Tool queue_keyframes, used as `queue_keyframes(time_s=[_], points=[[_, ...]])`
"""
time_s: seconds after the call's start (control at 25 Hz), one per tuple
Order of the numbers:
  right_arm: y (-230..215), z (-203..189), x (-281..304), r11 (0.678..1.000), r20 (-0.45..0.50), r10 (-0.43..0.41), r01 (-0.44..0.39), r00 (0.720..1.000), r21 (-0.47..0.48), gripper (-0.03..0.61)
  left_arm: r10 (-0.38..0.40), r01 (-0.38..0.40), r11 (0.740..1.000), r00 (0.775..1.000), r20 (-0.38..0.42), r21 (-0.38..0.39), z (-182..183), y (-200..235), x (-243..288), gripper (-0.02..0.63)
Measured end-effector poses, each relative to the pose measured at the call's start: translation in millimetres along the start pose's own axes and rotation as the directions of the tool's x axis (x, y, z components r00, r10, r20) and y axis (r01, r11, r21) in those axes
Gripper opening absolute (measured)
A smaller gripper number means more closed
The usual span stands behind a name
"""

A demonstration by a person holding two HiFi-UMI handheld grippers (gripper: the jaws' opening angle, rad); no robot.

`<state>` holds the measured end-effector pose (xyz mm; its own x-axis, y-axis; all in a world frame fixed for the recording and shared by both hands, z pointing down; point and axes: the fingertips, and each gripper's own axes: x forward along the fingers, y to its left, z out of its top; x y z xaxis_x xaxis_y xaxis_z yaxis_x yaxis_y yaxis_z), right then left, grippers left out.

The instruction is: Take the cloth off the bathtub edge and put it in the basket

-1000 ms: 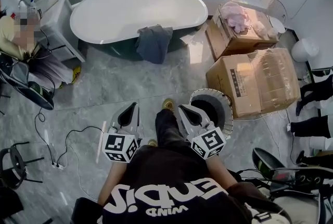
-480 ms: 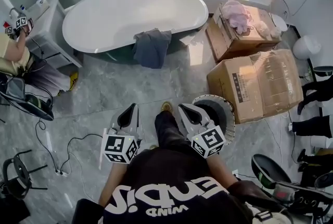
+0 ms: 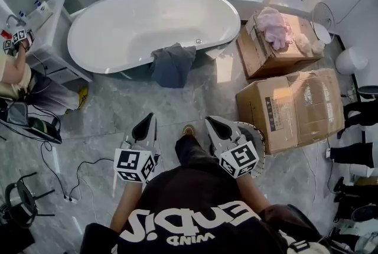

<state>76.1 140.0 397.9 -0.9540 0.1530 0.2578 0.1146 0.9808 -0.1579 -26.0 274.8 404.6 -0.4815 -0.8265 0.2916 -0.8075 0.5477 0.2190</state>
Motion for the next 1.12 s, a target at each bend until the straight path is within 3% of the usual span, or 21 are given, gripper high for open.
queue_keyframes(time_s=[0.56,0.76,1.12], points=[[-86,44,75,0.995,0.001,0.096,-0.095,0.995,-0.030,0.009,0.074,-0.074,0.997,0.997,0.030,-0.010,48,25,99,-0.005],[-104,49,97,0.991,-0.004,0.127,-0.127,0.992,-0.036,0.009,0.106,-0.105,0.994,0.994,0.035,-0.021,58,39,112,-0.005],[-131,51,131,0.995,-0.016,0.103,-0.103,0.995,-0.010,0.009,0.097,-0.097,0.995,0.995,0.011,-0.006,63,61,150,-0.005]])
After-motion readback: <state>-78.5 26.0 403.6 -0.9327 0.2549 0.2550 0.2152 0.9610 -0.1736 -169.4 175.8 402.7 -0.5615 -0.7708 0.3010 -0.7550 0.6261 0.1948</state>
